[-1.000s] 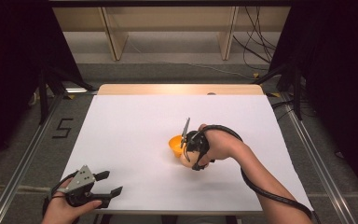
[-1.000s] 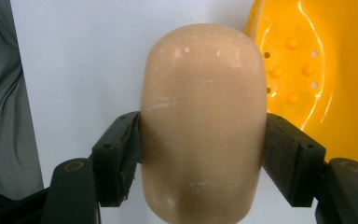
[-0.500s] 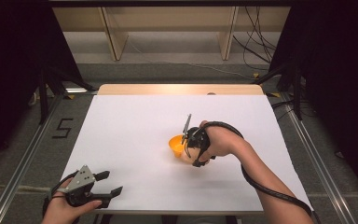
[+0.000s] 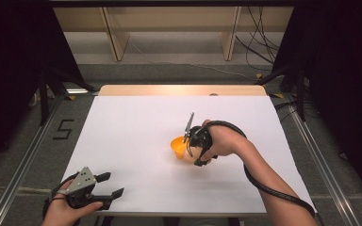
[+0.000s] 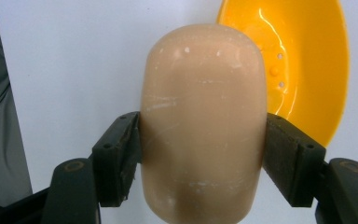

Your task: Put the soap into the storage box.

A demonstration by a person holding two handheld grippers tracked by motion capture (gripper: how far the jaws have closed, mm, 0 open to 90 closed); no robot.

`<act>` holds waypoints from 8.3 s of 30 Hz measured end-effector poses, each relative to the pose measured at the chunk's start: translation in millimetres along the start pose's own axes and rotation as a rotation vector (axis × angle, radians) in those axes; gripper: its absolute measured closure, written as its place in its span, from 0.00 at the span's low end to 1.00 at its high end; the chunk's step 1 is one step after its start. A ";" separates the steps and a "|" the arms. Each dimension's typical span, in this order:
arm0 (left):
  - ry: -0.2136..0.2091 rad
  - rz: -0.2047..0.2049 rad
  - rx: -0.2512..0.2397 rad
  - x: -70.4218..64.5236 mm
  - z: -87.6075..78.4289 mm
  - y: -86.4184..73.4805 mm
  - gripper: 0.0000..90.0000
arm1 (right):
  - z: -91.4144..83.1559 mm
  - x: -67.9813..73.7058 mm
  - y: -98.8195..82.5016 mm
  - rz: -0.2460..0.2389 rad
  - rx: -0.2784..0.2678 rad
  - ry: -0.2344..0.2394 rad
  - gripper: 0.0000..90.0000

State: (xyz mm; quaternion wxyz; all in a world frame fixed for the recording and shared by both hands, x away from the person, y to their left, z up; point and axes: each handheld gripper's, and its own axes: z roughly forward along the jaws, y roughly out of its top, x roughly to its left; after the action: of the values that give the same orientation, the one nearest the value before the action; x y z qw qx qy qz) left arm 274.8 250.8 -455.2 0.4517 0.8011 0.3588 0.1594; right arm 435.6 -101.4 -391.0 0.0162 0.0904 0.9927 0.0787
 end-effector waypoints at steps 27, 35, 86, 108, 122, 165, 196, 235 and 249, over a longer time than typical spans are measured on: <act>-0.006 -0.007 -0.003 -0.2 0.5 -0.2 0.28 | -1.2 -4.8 -7.5 0.064 -0.067 -0.030 0.38; -0.008 -0.032 -0.004 -1.5 0.9 -0.7 0.28 | -1.2 -5.1 -7.3 0.070 -0.095 -0.045 0.38; 0.001 -0.001 -0.001 0.2 -0.1 0.0 0.28 | 4.8 -19.7 -2.5 0.089 -0.220 -0.071 0.38; -0.005 -0.002 -0.001 0.5 -0.2 0.1 0.28 | 8.1 -27.3 7.6 0.070 -0.232 -0.089 0.38; -0.006 -0.008 -0.007 0.2 0.0 0.2 0.28 | 9.6 -30.5 8.8 0.073 -0.237 -0.086 0.38; -0.006 -0.008 -0.006 0.2 -0.2 0.2 0.28 | 24.0 -34.1 7.6 0.085 -0.213 -0.065 0.38; -0.006 -0.006 -0.006 -0.2 0.1 0.1 0.28 | 8.7 -23.3 2.7 0.156 -0.262 -0.077 0.51; 0.004 -0.011 0.005 0.7 1.3 -1.1 0.28 | 38.0 25.6 -100.5 0.455 -0.387 -0.175 0.41; 0.001 -0.036 0.000 -0.9 2.2 -1.5 0.28 | 52.3 32.7 -121.3 0.521 -0.463 -0.159 0.41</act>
State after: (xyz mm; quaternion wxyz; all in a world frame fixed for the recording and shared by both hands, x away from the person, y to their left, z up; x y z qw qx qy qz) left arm 274.8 249.2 -457.6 0.4543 0.7945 0.3735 0.1514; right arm 384.4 -205.3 -462.5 0.0927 0.3401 0.8879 0.2957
